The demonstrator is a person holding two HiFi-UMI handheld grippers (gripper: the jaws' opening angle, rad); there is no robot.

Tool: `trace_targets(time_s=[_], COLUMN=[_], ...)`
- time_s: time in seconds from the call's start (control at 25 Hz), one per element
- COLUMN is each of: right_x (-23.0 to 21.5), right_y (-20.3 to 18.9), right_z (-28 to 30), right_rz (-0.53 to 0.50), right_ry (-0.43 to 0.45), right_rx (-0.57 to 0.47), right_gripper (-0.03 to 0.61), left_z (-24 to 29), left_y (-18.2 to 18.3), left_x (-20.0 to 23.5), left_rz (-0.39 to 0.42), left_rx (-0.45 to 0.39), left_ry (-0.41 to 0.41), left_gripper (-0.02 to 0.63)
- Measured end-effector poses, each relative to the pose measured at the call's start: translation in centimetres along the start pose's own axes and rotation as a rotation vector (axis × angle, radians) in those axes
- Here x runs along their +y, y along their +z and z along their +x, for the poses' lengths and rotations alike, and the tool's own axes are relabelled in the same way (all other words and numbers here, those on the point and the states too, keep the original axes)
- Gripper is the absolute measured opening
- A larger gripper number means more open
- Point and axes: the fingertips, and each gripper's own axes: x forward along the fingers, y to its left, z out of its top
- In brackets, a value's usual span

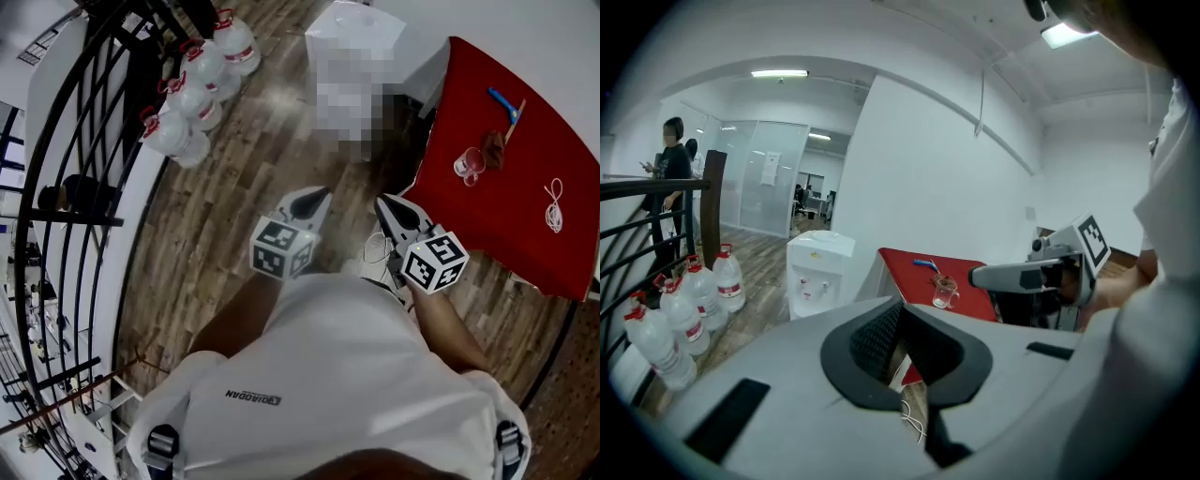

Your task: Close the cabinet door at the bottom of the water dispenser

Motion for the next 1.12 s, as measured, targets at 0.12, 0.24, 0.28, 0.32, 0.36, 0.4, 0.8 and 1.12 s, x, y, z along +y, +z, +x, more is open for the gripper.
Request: trace_targets(time_s=[0.12,0.24,0.28,0.32,0.36,0.4,0.8,1.12], right_x=[0.3,1.1,1.3,1.5,1.7,1.9,4.9,6.8], right_y=[-0.8,-1.2,-1.3,-1.3,-1.3,-1.3,-2.8,-3.0], right_z=[-0.5,-0.8,-0.7,-0.4,-0.1,0.4,4.7,6.8], right_rz=[-0.008,-0.025,-0.031,-0.034,-0.034,-0.030,0.019,0.007], right_ry=[-0.006,-0.018,-0.025,-0.033,-0.042,-0.054,-0.143,-0.147], right_rx=[0.004,0.000,-0.006,-0.014,-0.021,-0.026,-0.041,-0.005], right_gripper=[0.021,0.021,0.021,0.021,0.021,0.021,0.021,0.021], left_z=[-1.1,-1.8,-1.8,-1.8,-1.8,-1.8,-5.2,-6.7], left_y=[-0.8,-0.9,-0.8,-0.5,-0.3,0.0,0.0,-0.5], left_x=[-0.7,-0.8,-0.5,-0.2,0.2,0.6,6.0,8.8], left_rz=[0.005,0.007,0.011,0.018,0.026,0.036,0.045,0.015], left_rx=[0.017,0.022,0.020,0.017,0.014,0.014,0.028,0.018], left_ry=[0.002,-0.013,-0.020,-0.028,-0.037,-0.047,-0.100,-0.095], left_gripper=[-0.003,-0.003,-0.003,-0.003,-0.003,-0.003,-0.003,-0.003])
